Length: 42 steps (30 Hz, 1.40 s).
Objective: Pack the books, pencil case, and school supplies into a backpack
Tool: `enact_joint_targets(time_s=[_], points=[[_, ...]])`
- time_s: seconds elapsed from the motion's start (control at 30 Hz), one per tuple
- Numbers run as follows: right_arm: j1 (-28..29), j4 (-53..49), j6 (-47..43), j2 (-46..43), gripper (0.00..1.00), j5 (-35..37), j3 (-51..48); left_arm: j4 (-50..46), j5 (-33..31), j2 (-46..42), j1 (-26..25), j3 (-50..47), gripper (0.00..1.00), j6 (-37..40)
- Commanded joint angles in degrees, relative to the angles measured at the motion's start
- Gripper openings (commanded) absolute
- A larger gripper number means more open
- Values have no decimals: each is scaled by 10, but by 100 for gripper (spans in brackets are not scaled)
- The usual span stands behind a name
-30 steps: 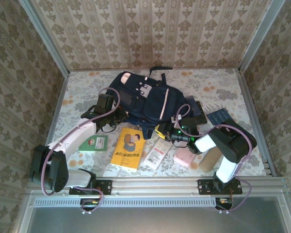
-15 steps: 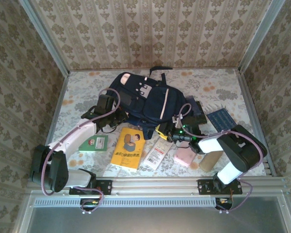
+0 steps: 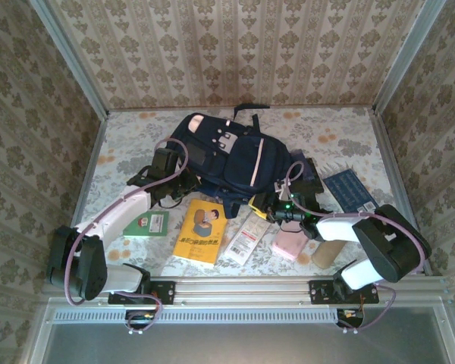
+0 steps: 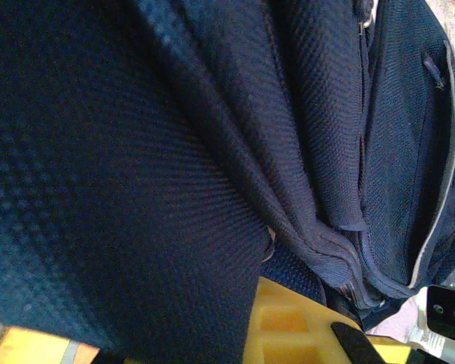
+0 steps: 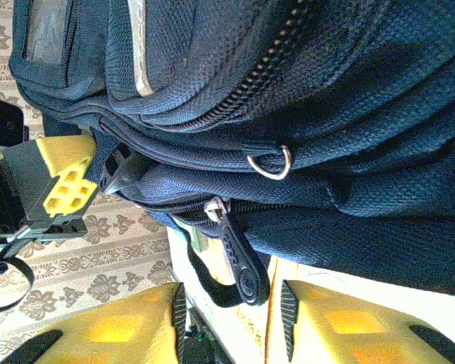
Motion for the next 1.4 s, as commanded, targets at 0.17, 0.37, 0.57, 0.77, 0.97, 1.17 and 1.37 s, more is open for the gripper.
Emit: enact_joint_targets(time_s=[0.17, 0.37, 0.57, 0.77, 0.97, 1.17, 1.37], points=[[-2, 40, 14, 24, 31, -8, 8, 15, 14, -17, -4, -2, 0, 3], [-2, 34, 12, 18, 27, -6, 7, 20, 14, -13, -6, -6, 0, 2], [-2, 24, 6, 13, 25, -4, 14, 22, 14, -12, -8, -6, 0, 2], [-2, 21, 6, 12, 25, 0, 20, 23, 13, -10, -8, -6, 0, 1], [-2, 25, 8, 19, 25, 1, 27, 25, 12, -9, -8, -7, 0, -1], [-1, 29, 10, 36, 25, 3, 33, 26, 12, -8, -8, -8, 0, -2], [0, 51, 15, 64, 25, 3, 33, 27, 12, -7, -8, -7, 0, -1]])
